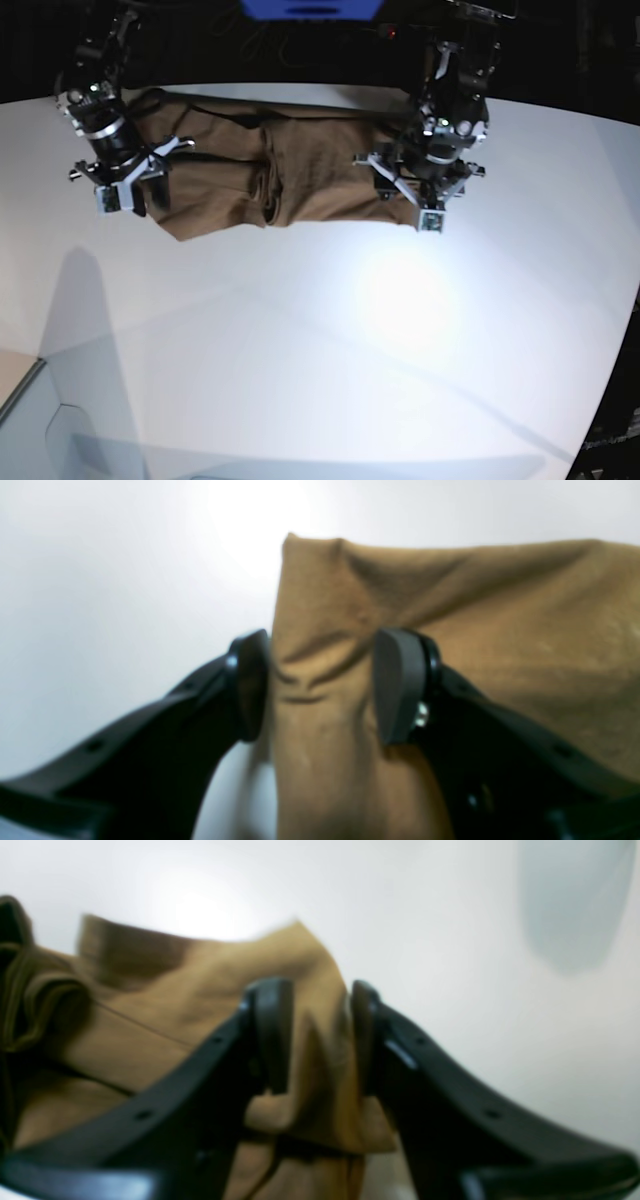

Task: Layout the t-shirt on the table in an organized manner, then fold the t-shirt properly
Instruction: 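Hold the folded end with the left gripper while the right gripper adjusts its end, then release the left gripper and move it away from the folded shirt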

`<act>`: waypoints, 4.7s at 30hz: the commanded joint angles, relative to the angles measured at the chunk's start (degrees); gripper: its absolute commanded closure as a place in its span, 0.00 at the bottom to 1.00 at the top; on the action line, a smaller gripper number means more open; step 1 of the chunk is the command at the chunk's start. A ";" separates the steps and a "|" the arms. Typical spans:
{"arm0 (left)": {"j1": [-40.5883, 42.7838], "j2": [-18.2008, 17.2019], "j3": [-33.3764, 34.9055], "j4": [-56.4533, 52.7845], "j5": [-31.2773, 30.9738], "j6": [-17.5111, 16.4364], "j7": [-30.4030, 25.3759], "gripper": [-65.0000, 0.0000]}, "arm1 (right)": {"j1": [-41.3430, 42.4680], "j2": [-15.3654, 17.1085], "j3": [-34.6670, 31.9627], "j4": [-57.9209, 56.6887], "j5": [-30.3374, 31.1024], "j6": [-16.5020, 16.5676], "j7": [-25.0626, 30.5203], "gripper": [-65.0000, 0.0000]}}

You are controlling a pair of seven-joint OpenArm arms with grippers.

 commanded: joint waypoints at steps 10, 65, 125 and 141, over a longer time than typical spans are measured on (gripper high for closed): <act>-0.01 -0.45 -0.43 -0.02 0.38 0.09 0.71 0.50 | -1.54 -1.37 0.35 3.58 0.85 0.20 1.40 0.62; -0.01 -0.18 -0.51 -0.02 0.38 0.09 0.62 0.50 | -0.66 -4.54 -2.99 12.29 0.94 0.38 -24.18 1.00; -0.10 -0.10 -0.51 0.77 0.38 0.09 1.06 0.50 | -4.18 -6.65 5.28 8.15 0.67 0.38 -22.16 0.46; -0.01 -0.01 -0.51 0.77 0.38 0.09 1.23 0.50 | -1.45 -6.74 5.28 1.12 0.67 0.38 -22.25 0.27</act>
